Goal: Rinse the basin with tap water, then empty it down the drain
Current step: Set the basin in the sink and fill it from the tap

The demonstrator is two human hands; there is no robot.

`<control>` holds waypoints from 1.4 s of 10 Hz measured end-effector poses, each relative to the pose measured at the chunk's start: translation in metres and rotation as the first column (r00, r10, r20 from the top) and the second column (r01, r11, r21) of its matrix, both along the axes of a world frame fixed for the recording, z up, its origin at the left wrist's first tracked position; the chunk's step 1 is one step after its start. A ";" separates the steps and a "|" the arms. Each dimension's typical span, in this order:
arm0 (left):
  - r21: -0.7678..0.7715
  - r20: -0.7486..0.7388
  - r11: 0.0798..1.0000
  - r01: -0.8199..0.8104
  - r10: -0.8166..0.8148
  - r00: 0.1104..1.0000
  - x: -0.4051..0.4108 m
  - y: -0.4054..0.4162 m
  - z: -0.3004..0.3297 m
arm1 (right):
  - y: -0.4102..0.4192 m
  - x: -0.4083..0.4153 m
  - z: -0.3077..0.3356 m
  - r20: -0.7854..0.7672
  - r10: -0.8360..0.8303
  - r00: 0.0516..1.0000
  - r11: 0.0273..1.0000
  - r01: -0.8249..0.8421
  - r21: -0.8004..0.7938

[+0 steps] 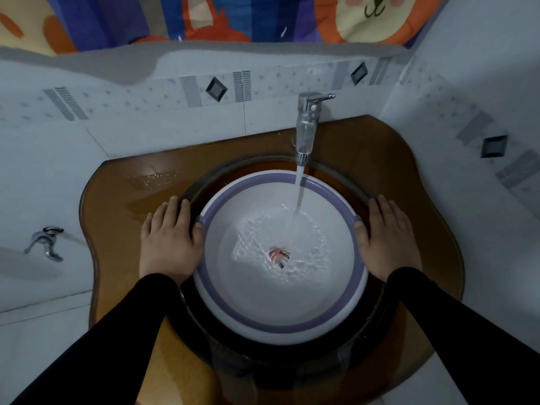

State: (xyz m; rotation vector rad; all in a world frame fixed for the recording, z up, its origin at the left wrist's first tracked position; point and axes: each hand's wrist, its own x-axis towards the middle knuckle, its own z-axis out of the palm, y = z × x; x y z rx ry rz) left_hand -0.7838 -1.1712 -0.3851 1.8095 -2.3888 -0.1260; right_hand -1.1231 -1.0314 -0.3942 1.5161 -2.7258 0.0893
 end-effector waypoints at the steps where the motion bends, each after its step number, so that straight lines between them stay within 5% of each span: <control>1: -0.004 -0.001 1.000 0.000 0.000 1.000 0.000 0.000 0.000 | 0.000 -0.001 0.000 -0.008 -0.005 1.000 1.000 0.005 0.002; 14: -0.012 0.006 1.000 -0.001 0.002 1.000 0.001 -0.003 -0.006 | 0.001 -0.001 -0.001 -0.019 0.005 1.000 1.000 -0.005 -0.005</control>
